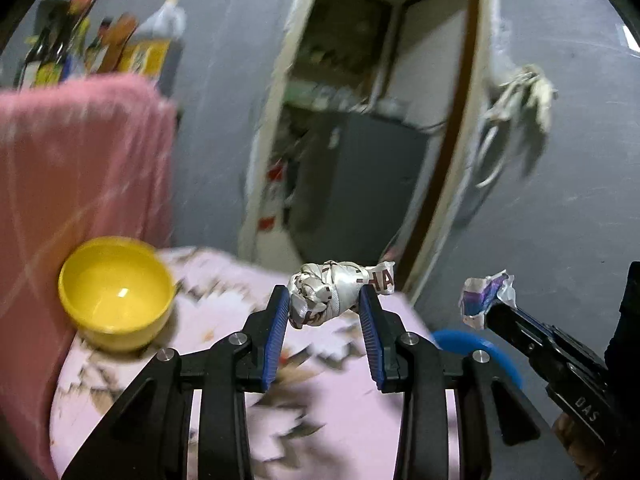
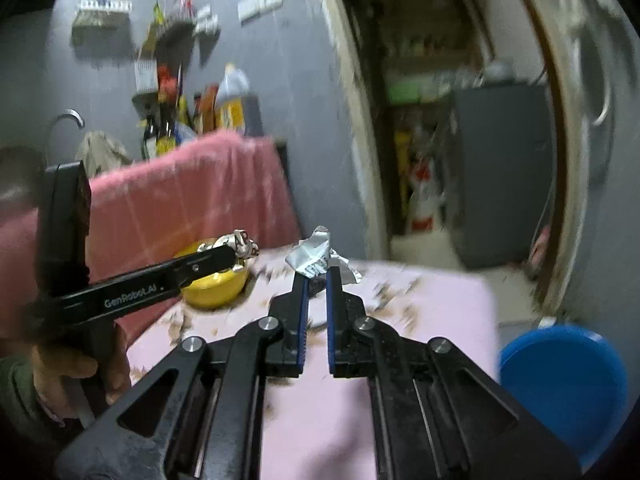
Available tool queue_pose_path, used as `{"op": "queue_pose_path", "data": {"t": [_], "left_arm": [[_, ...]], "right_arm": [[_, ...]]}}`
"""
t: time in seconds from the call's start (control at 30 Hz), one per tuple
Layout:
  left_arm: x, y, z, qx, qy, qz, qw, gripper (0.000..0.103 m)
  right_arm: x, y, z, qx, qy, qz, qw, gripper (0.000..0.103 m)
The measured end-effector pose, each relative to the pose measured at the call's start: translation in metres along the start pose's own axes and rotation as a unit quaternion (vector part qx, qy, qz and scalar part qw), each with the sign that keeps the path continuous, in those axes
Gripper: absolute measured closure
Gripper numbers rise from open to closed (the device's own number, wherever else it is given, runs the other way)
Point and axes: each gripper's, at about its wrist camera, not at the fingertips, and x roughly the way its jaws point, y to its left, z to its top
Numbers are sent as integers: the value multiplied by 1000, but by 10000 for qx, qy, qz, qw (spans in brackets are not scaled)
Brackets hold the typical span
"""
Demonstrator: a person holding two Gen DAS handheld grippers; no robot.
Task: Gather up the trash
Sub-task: 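Grasp the silver foil ball with the left tool while the right tool grasps white foil, then carry both foil pieces over the blue bucket and open both tools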
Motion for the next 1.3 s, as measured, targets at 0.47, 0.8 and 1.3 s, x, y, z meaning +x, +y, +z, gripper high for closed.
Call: {"op": "queue_pose_path", "data": {"t": [0.47, 0.8, 1.3], "left_arm": [[4, -124, 19, 876, -422, -981, 9904, 72], [43, -189, 3, 1161, -74, -1419, 9830, 72], [138, -232, -52, 1393, 1260, -1388, 9724, 72]], "right_arm": [[-101, -57, 25, 10, -1118, -1026, 9884, 86], [-134, -115, 7, 330, -1037, -1553, 9818, 86], [-116, -202, -49, 1164, -207, -1933, 9740, 85]]}}
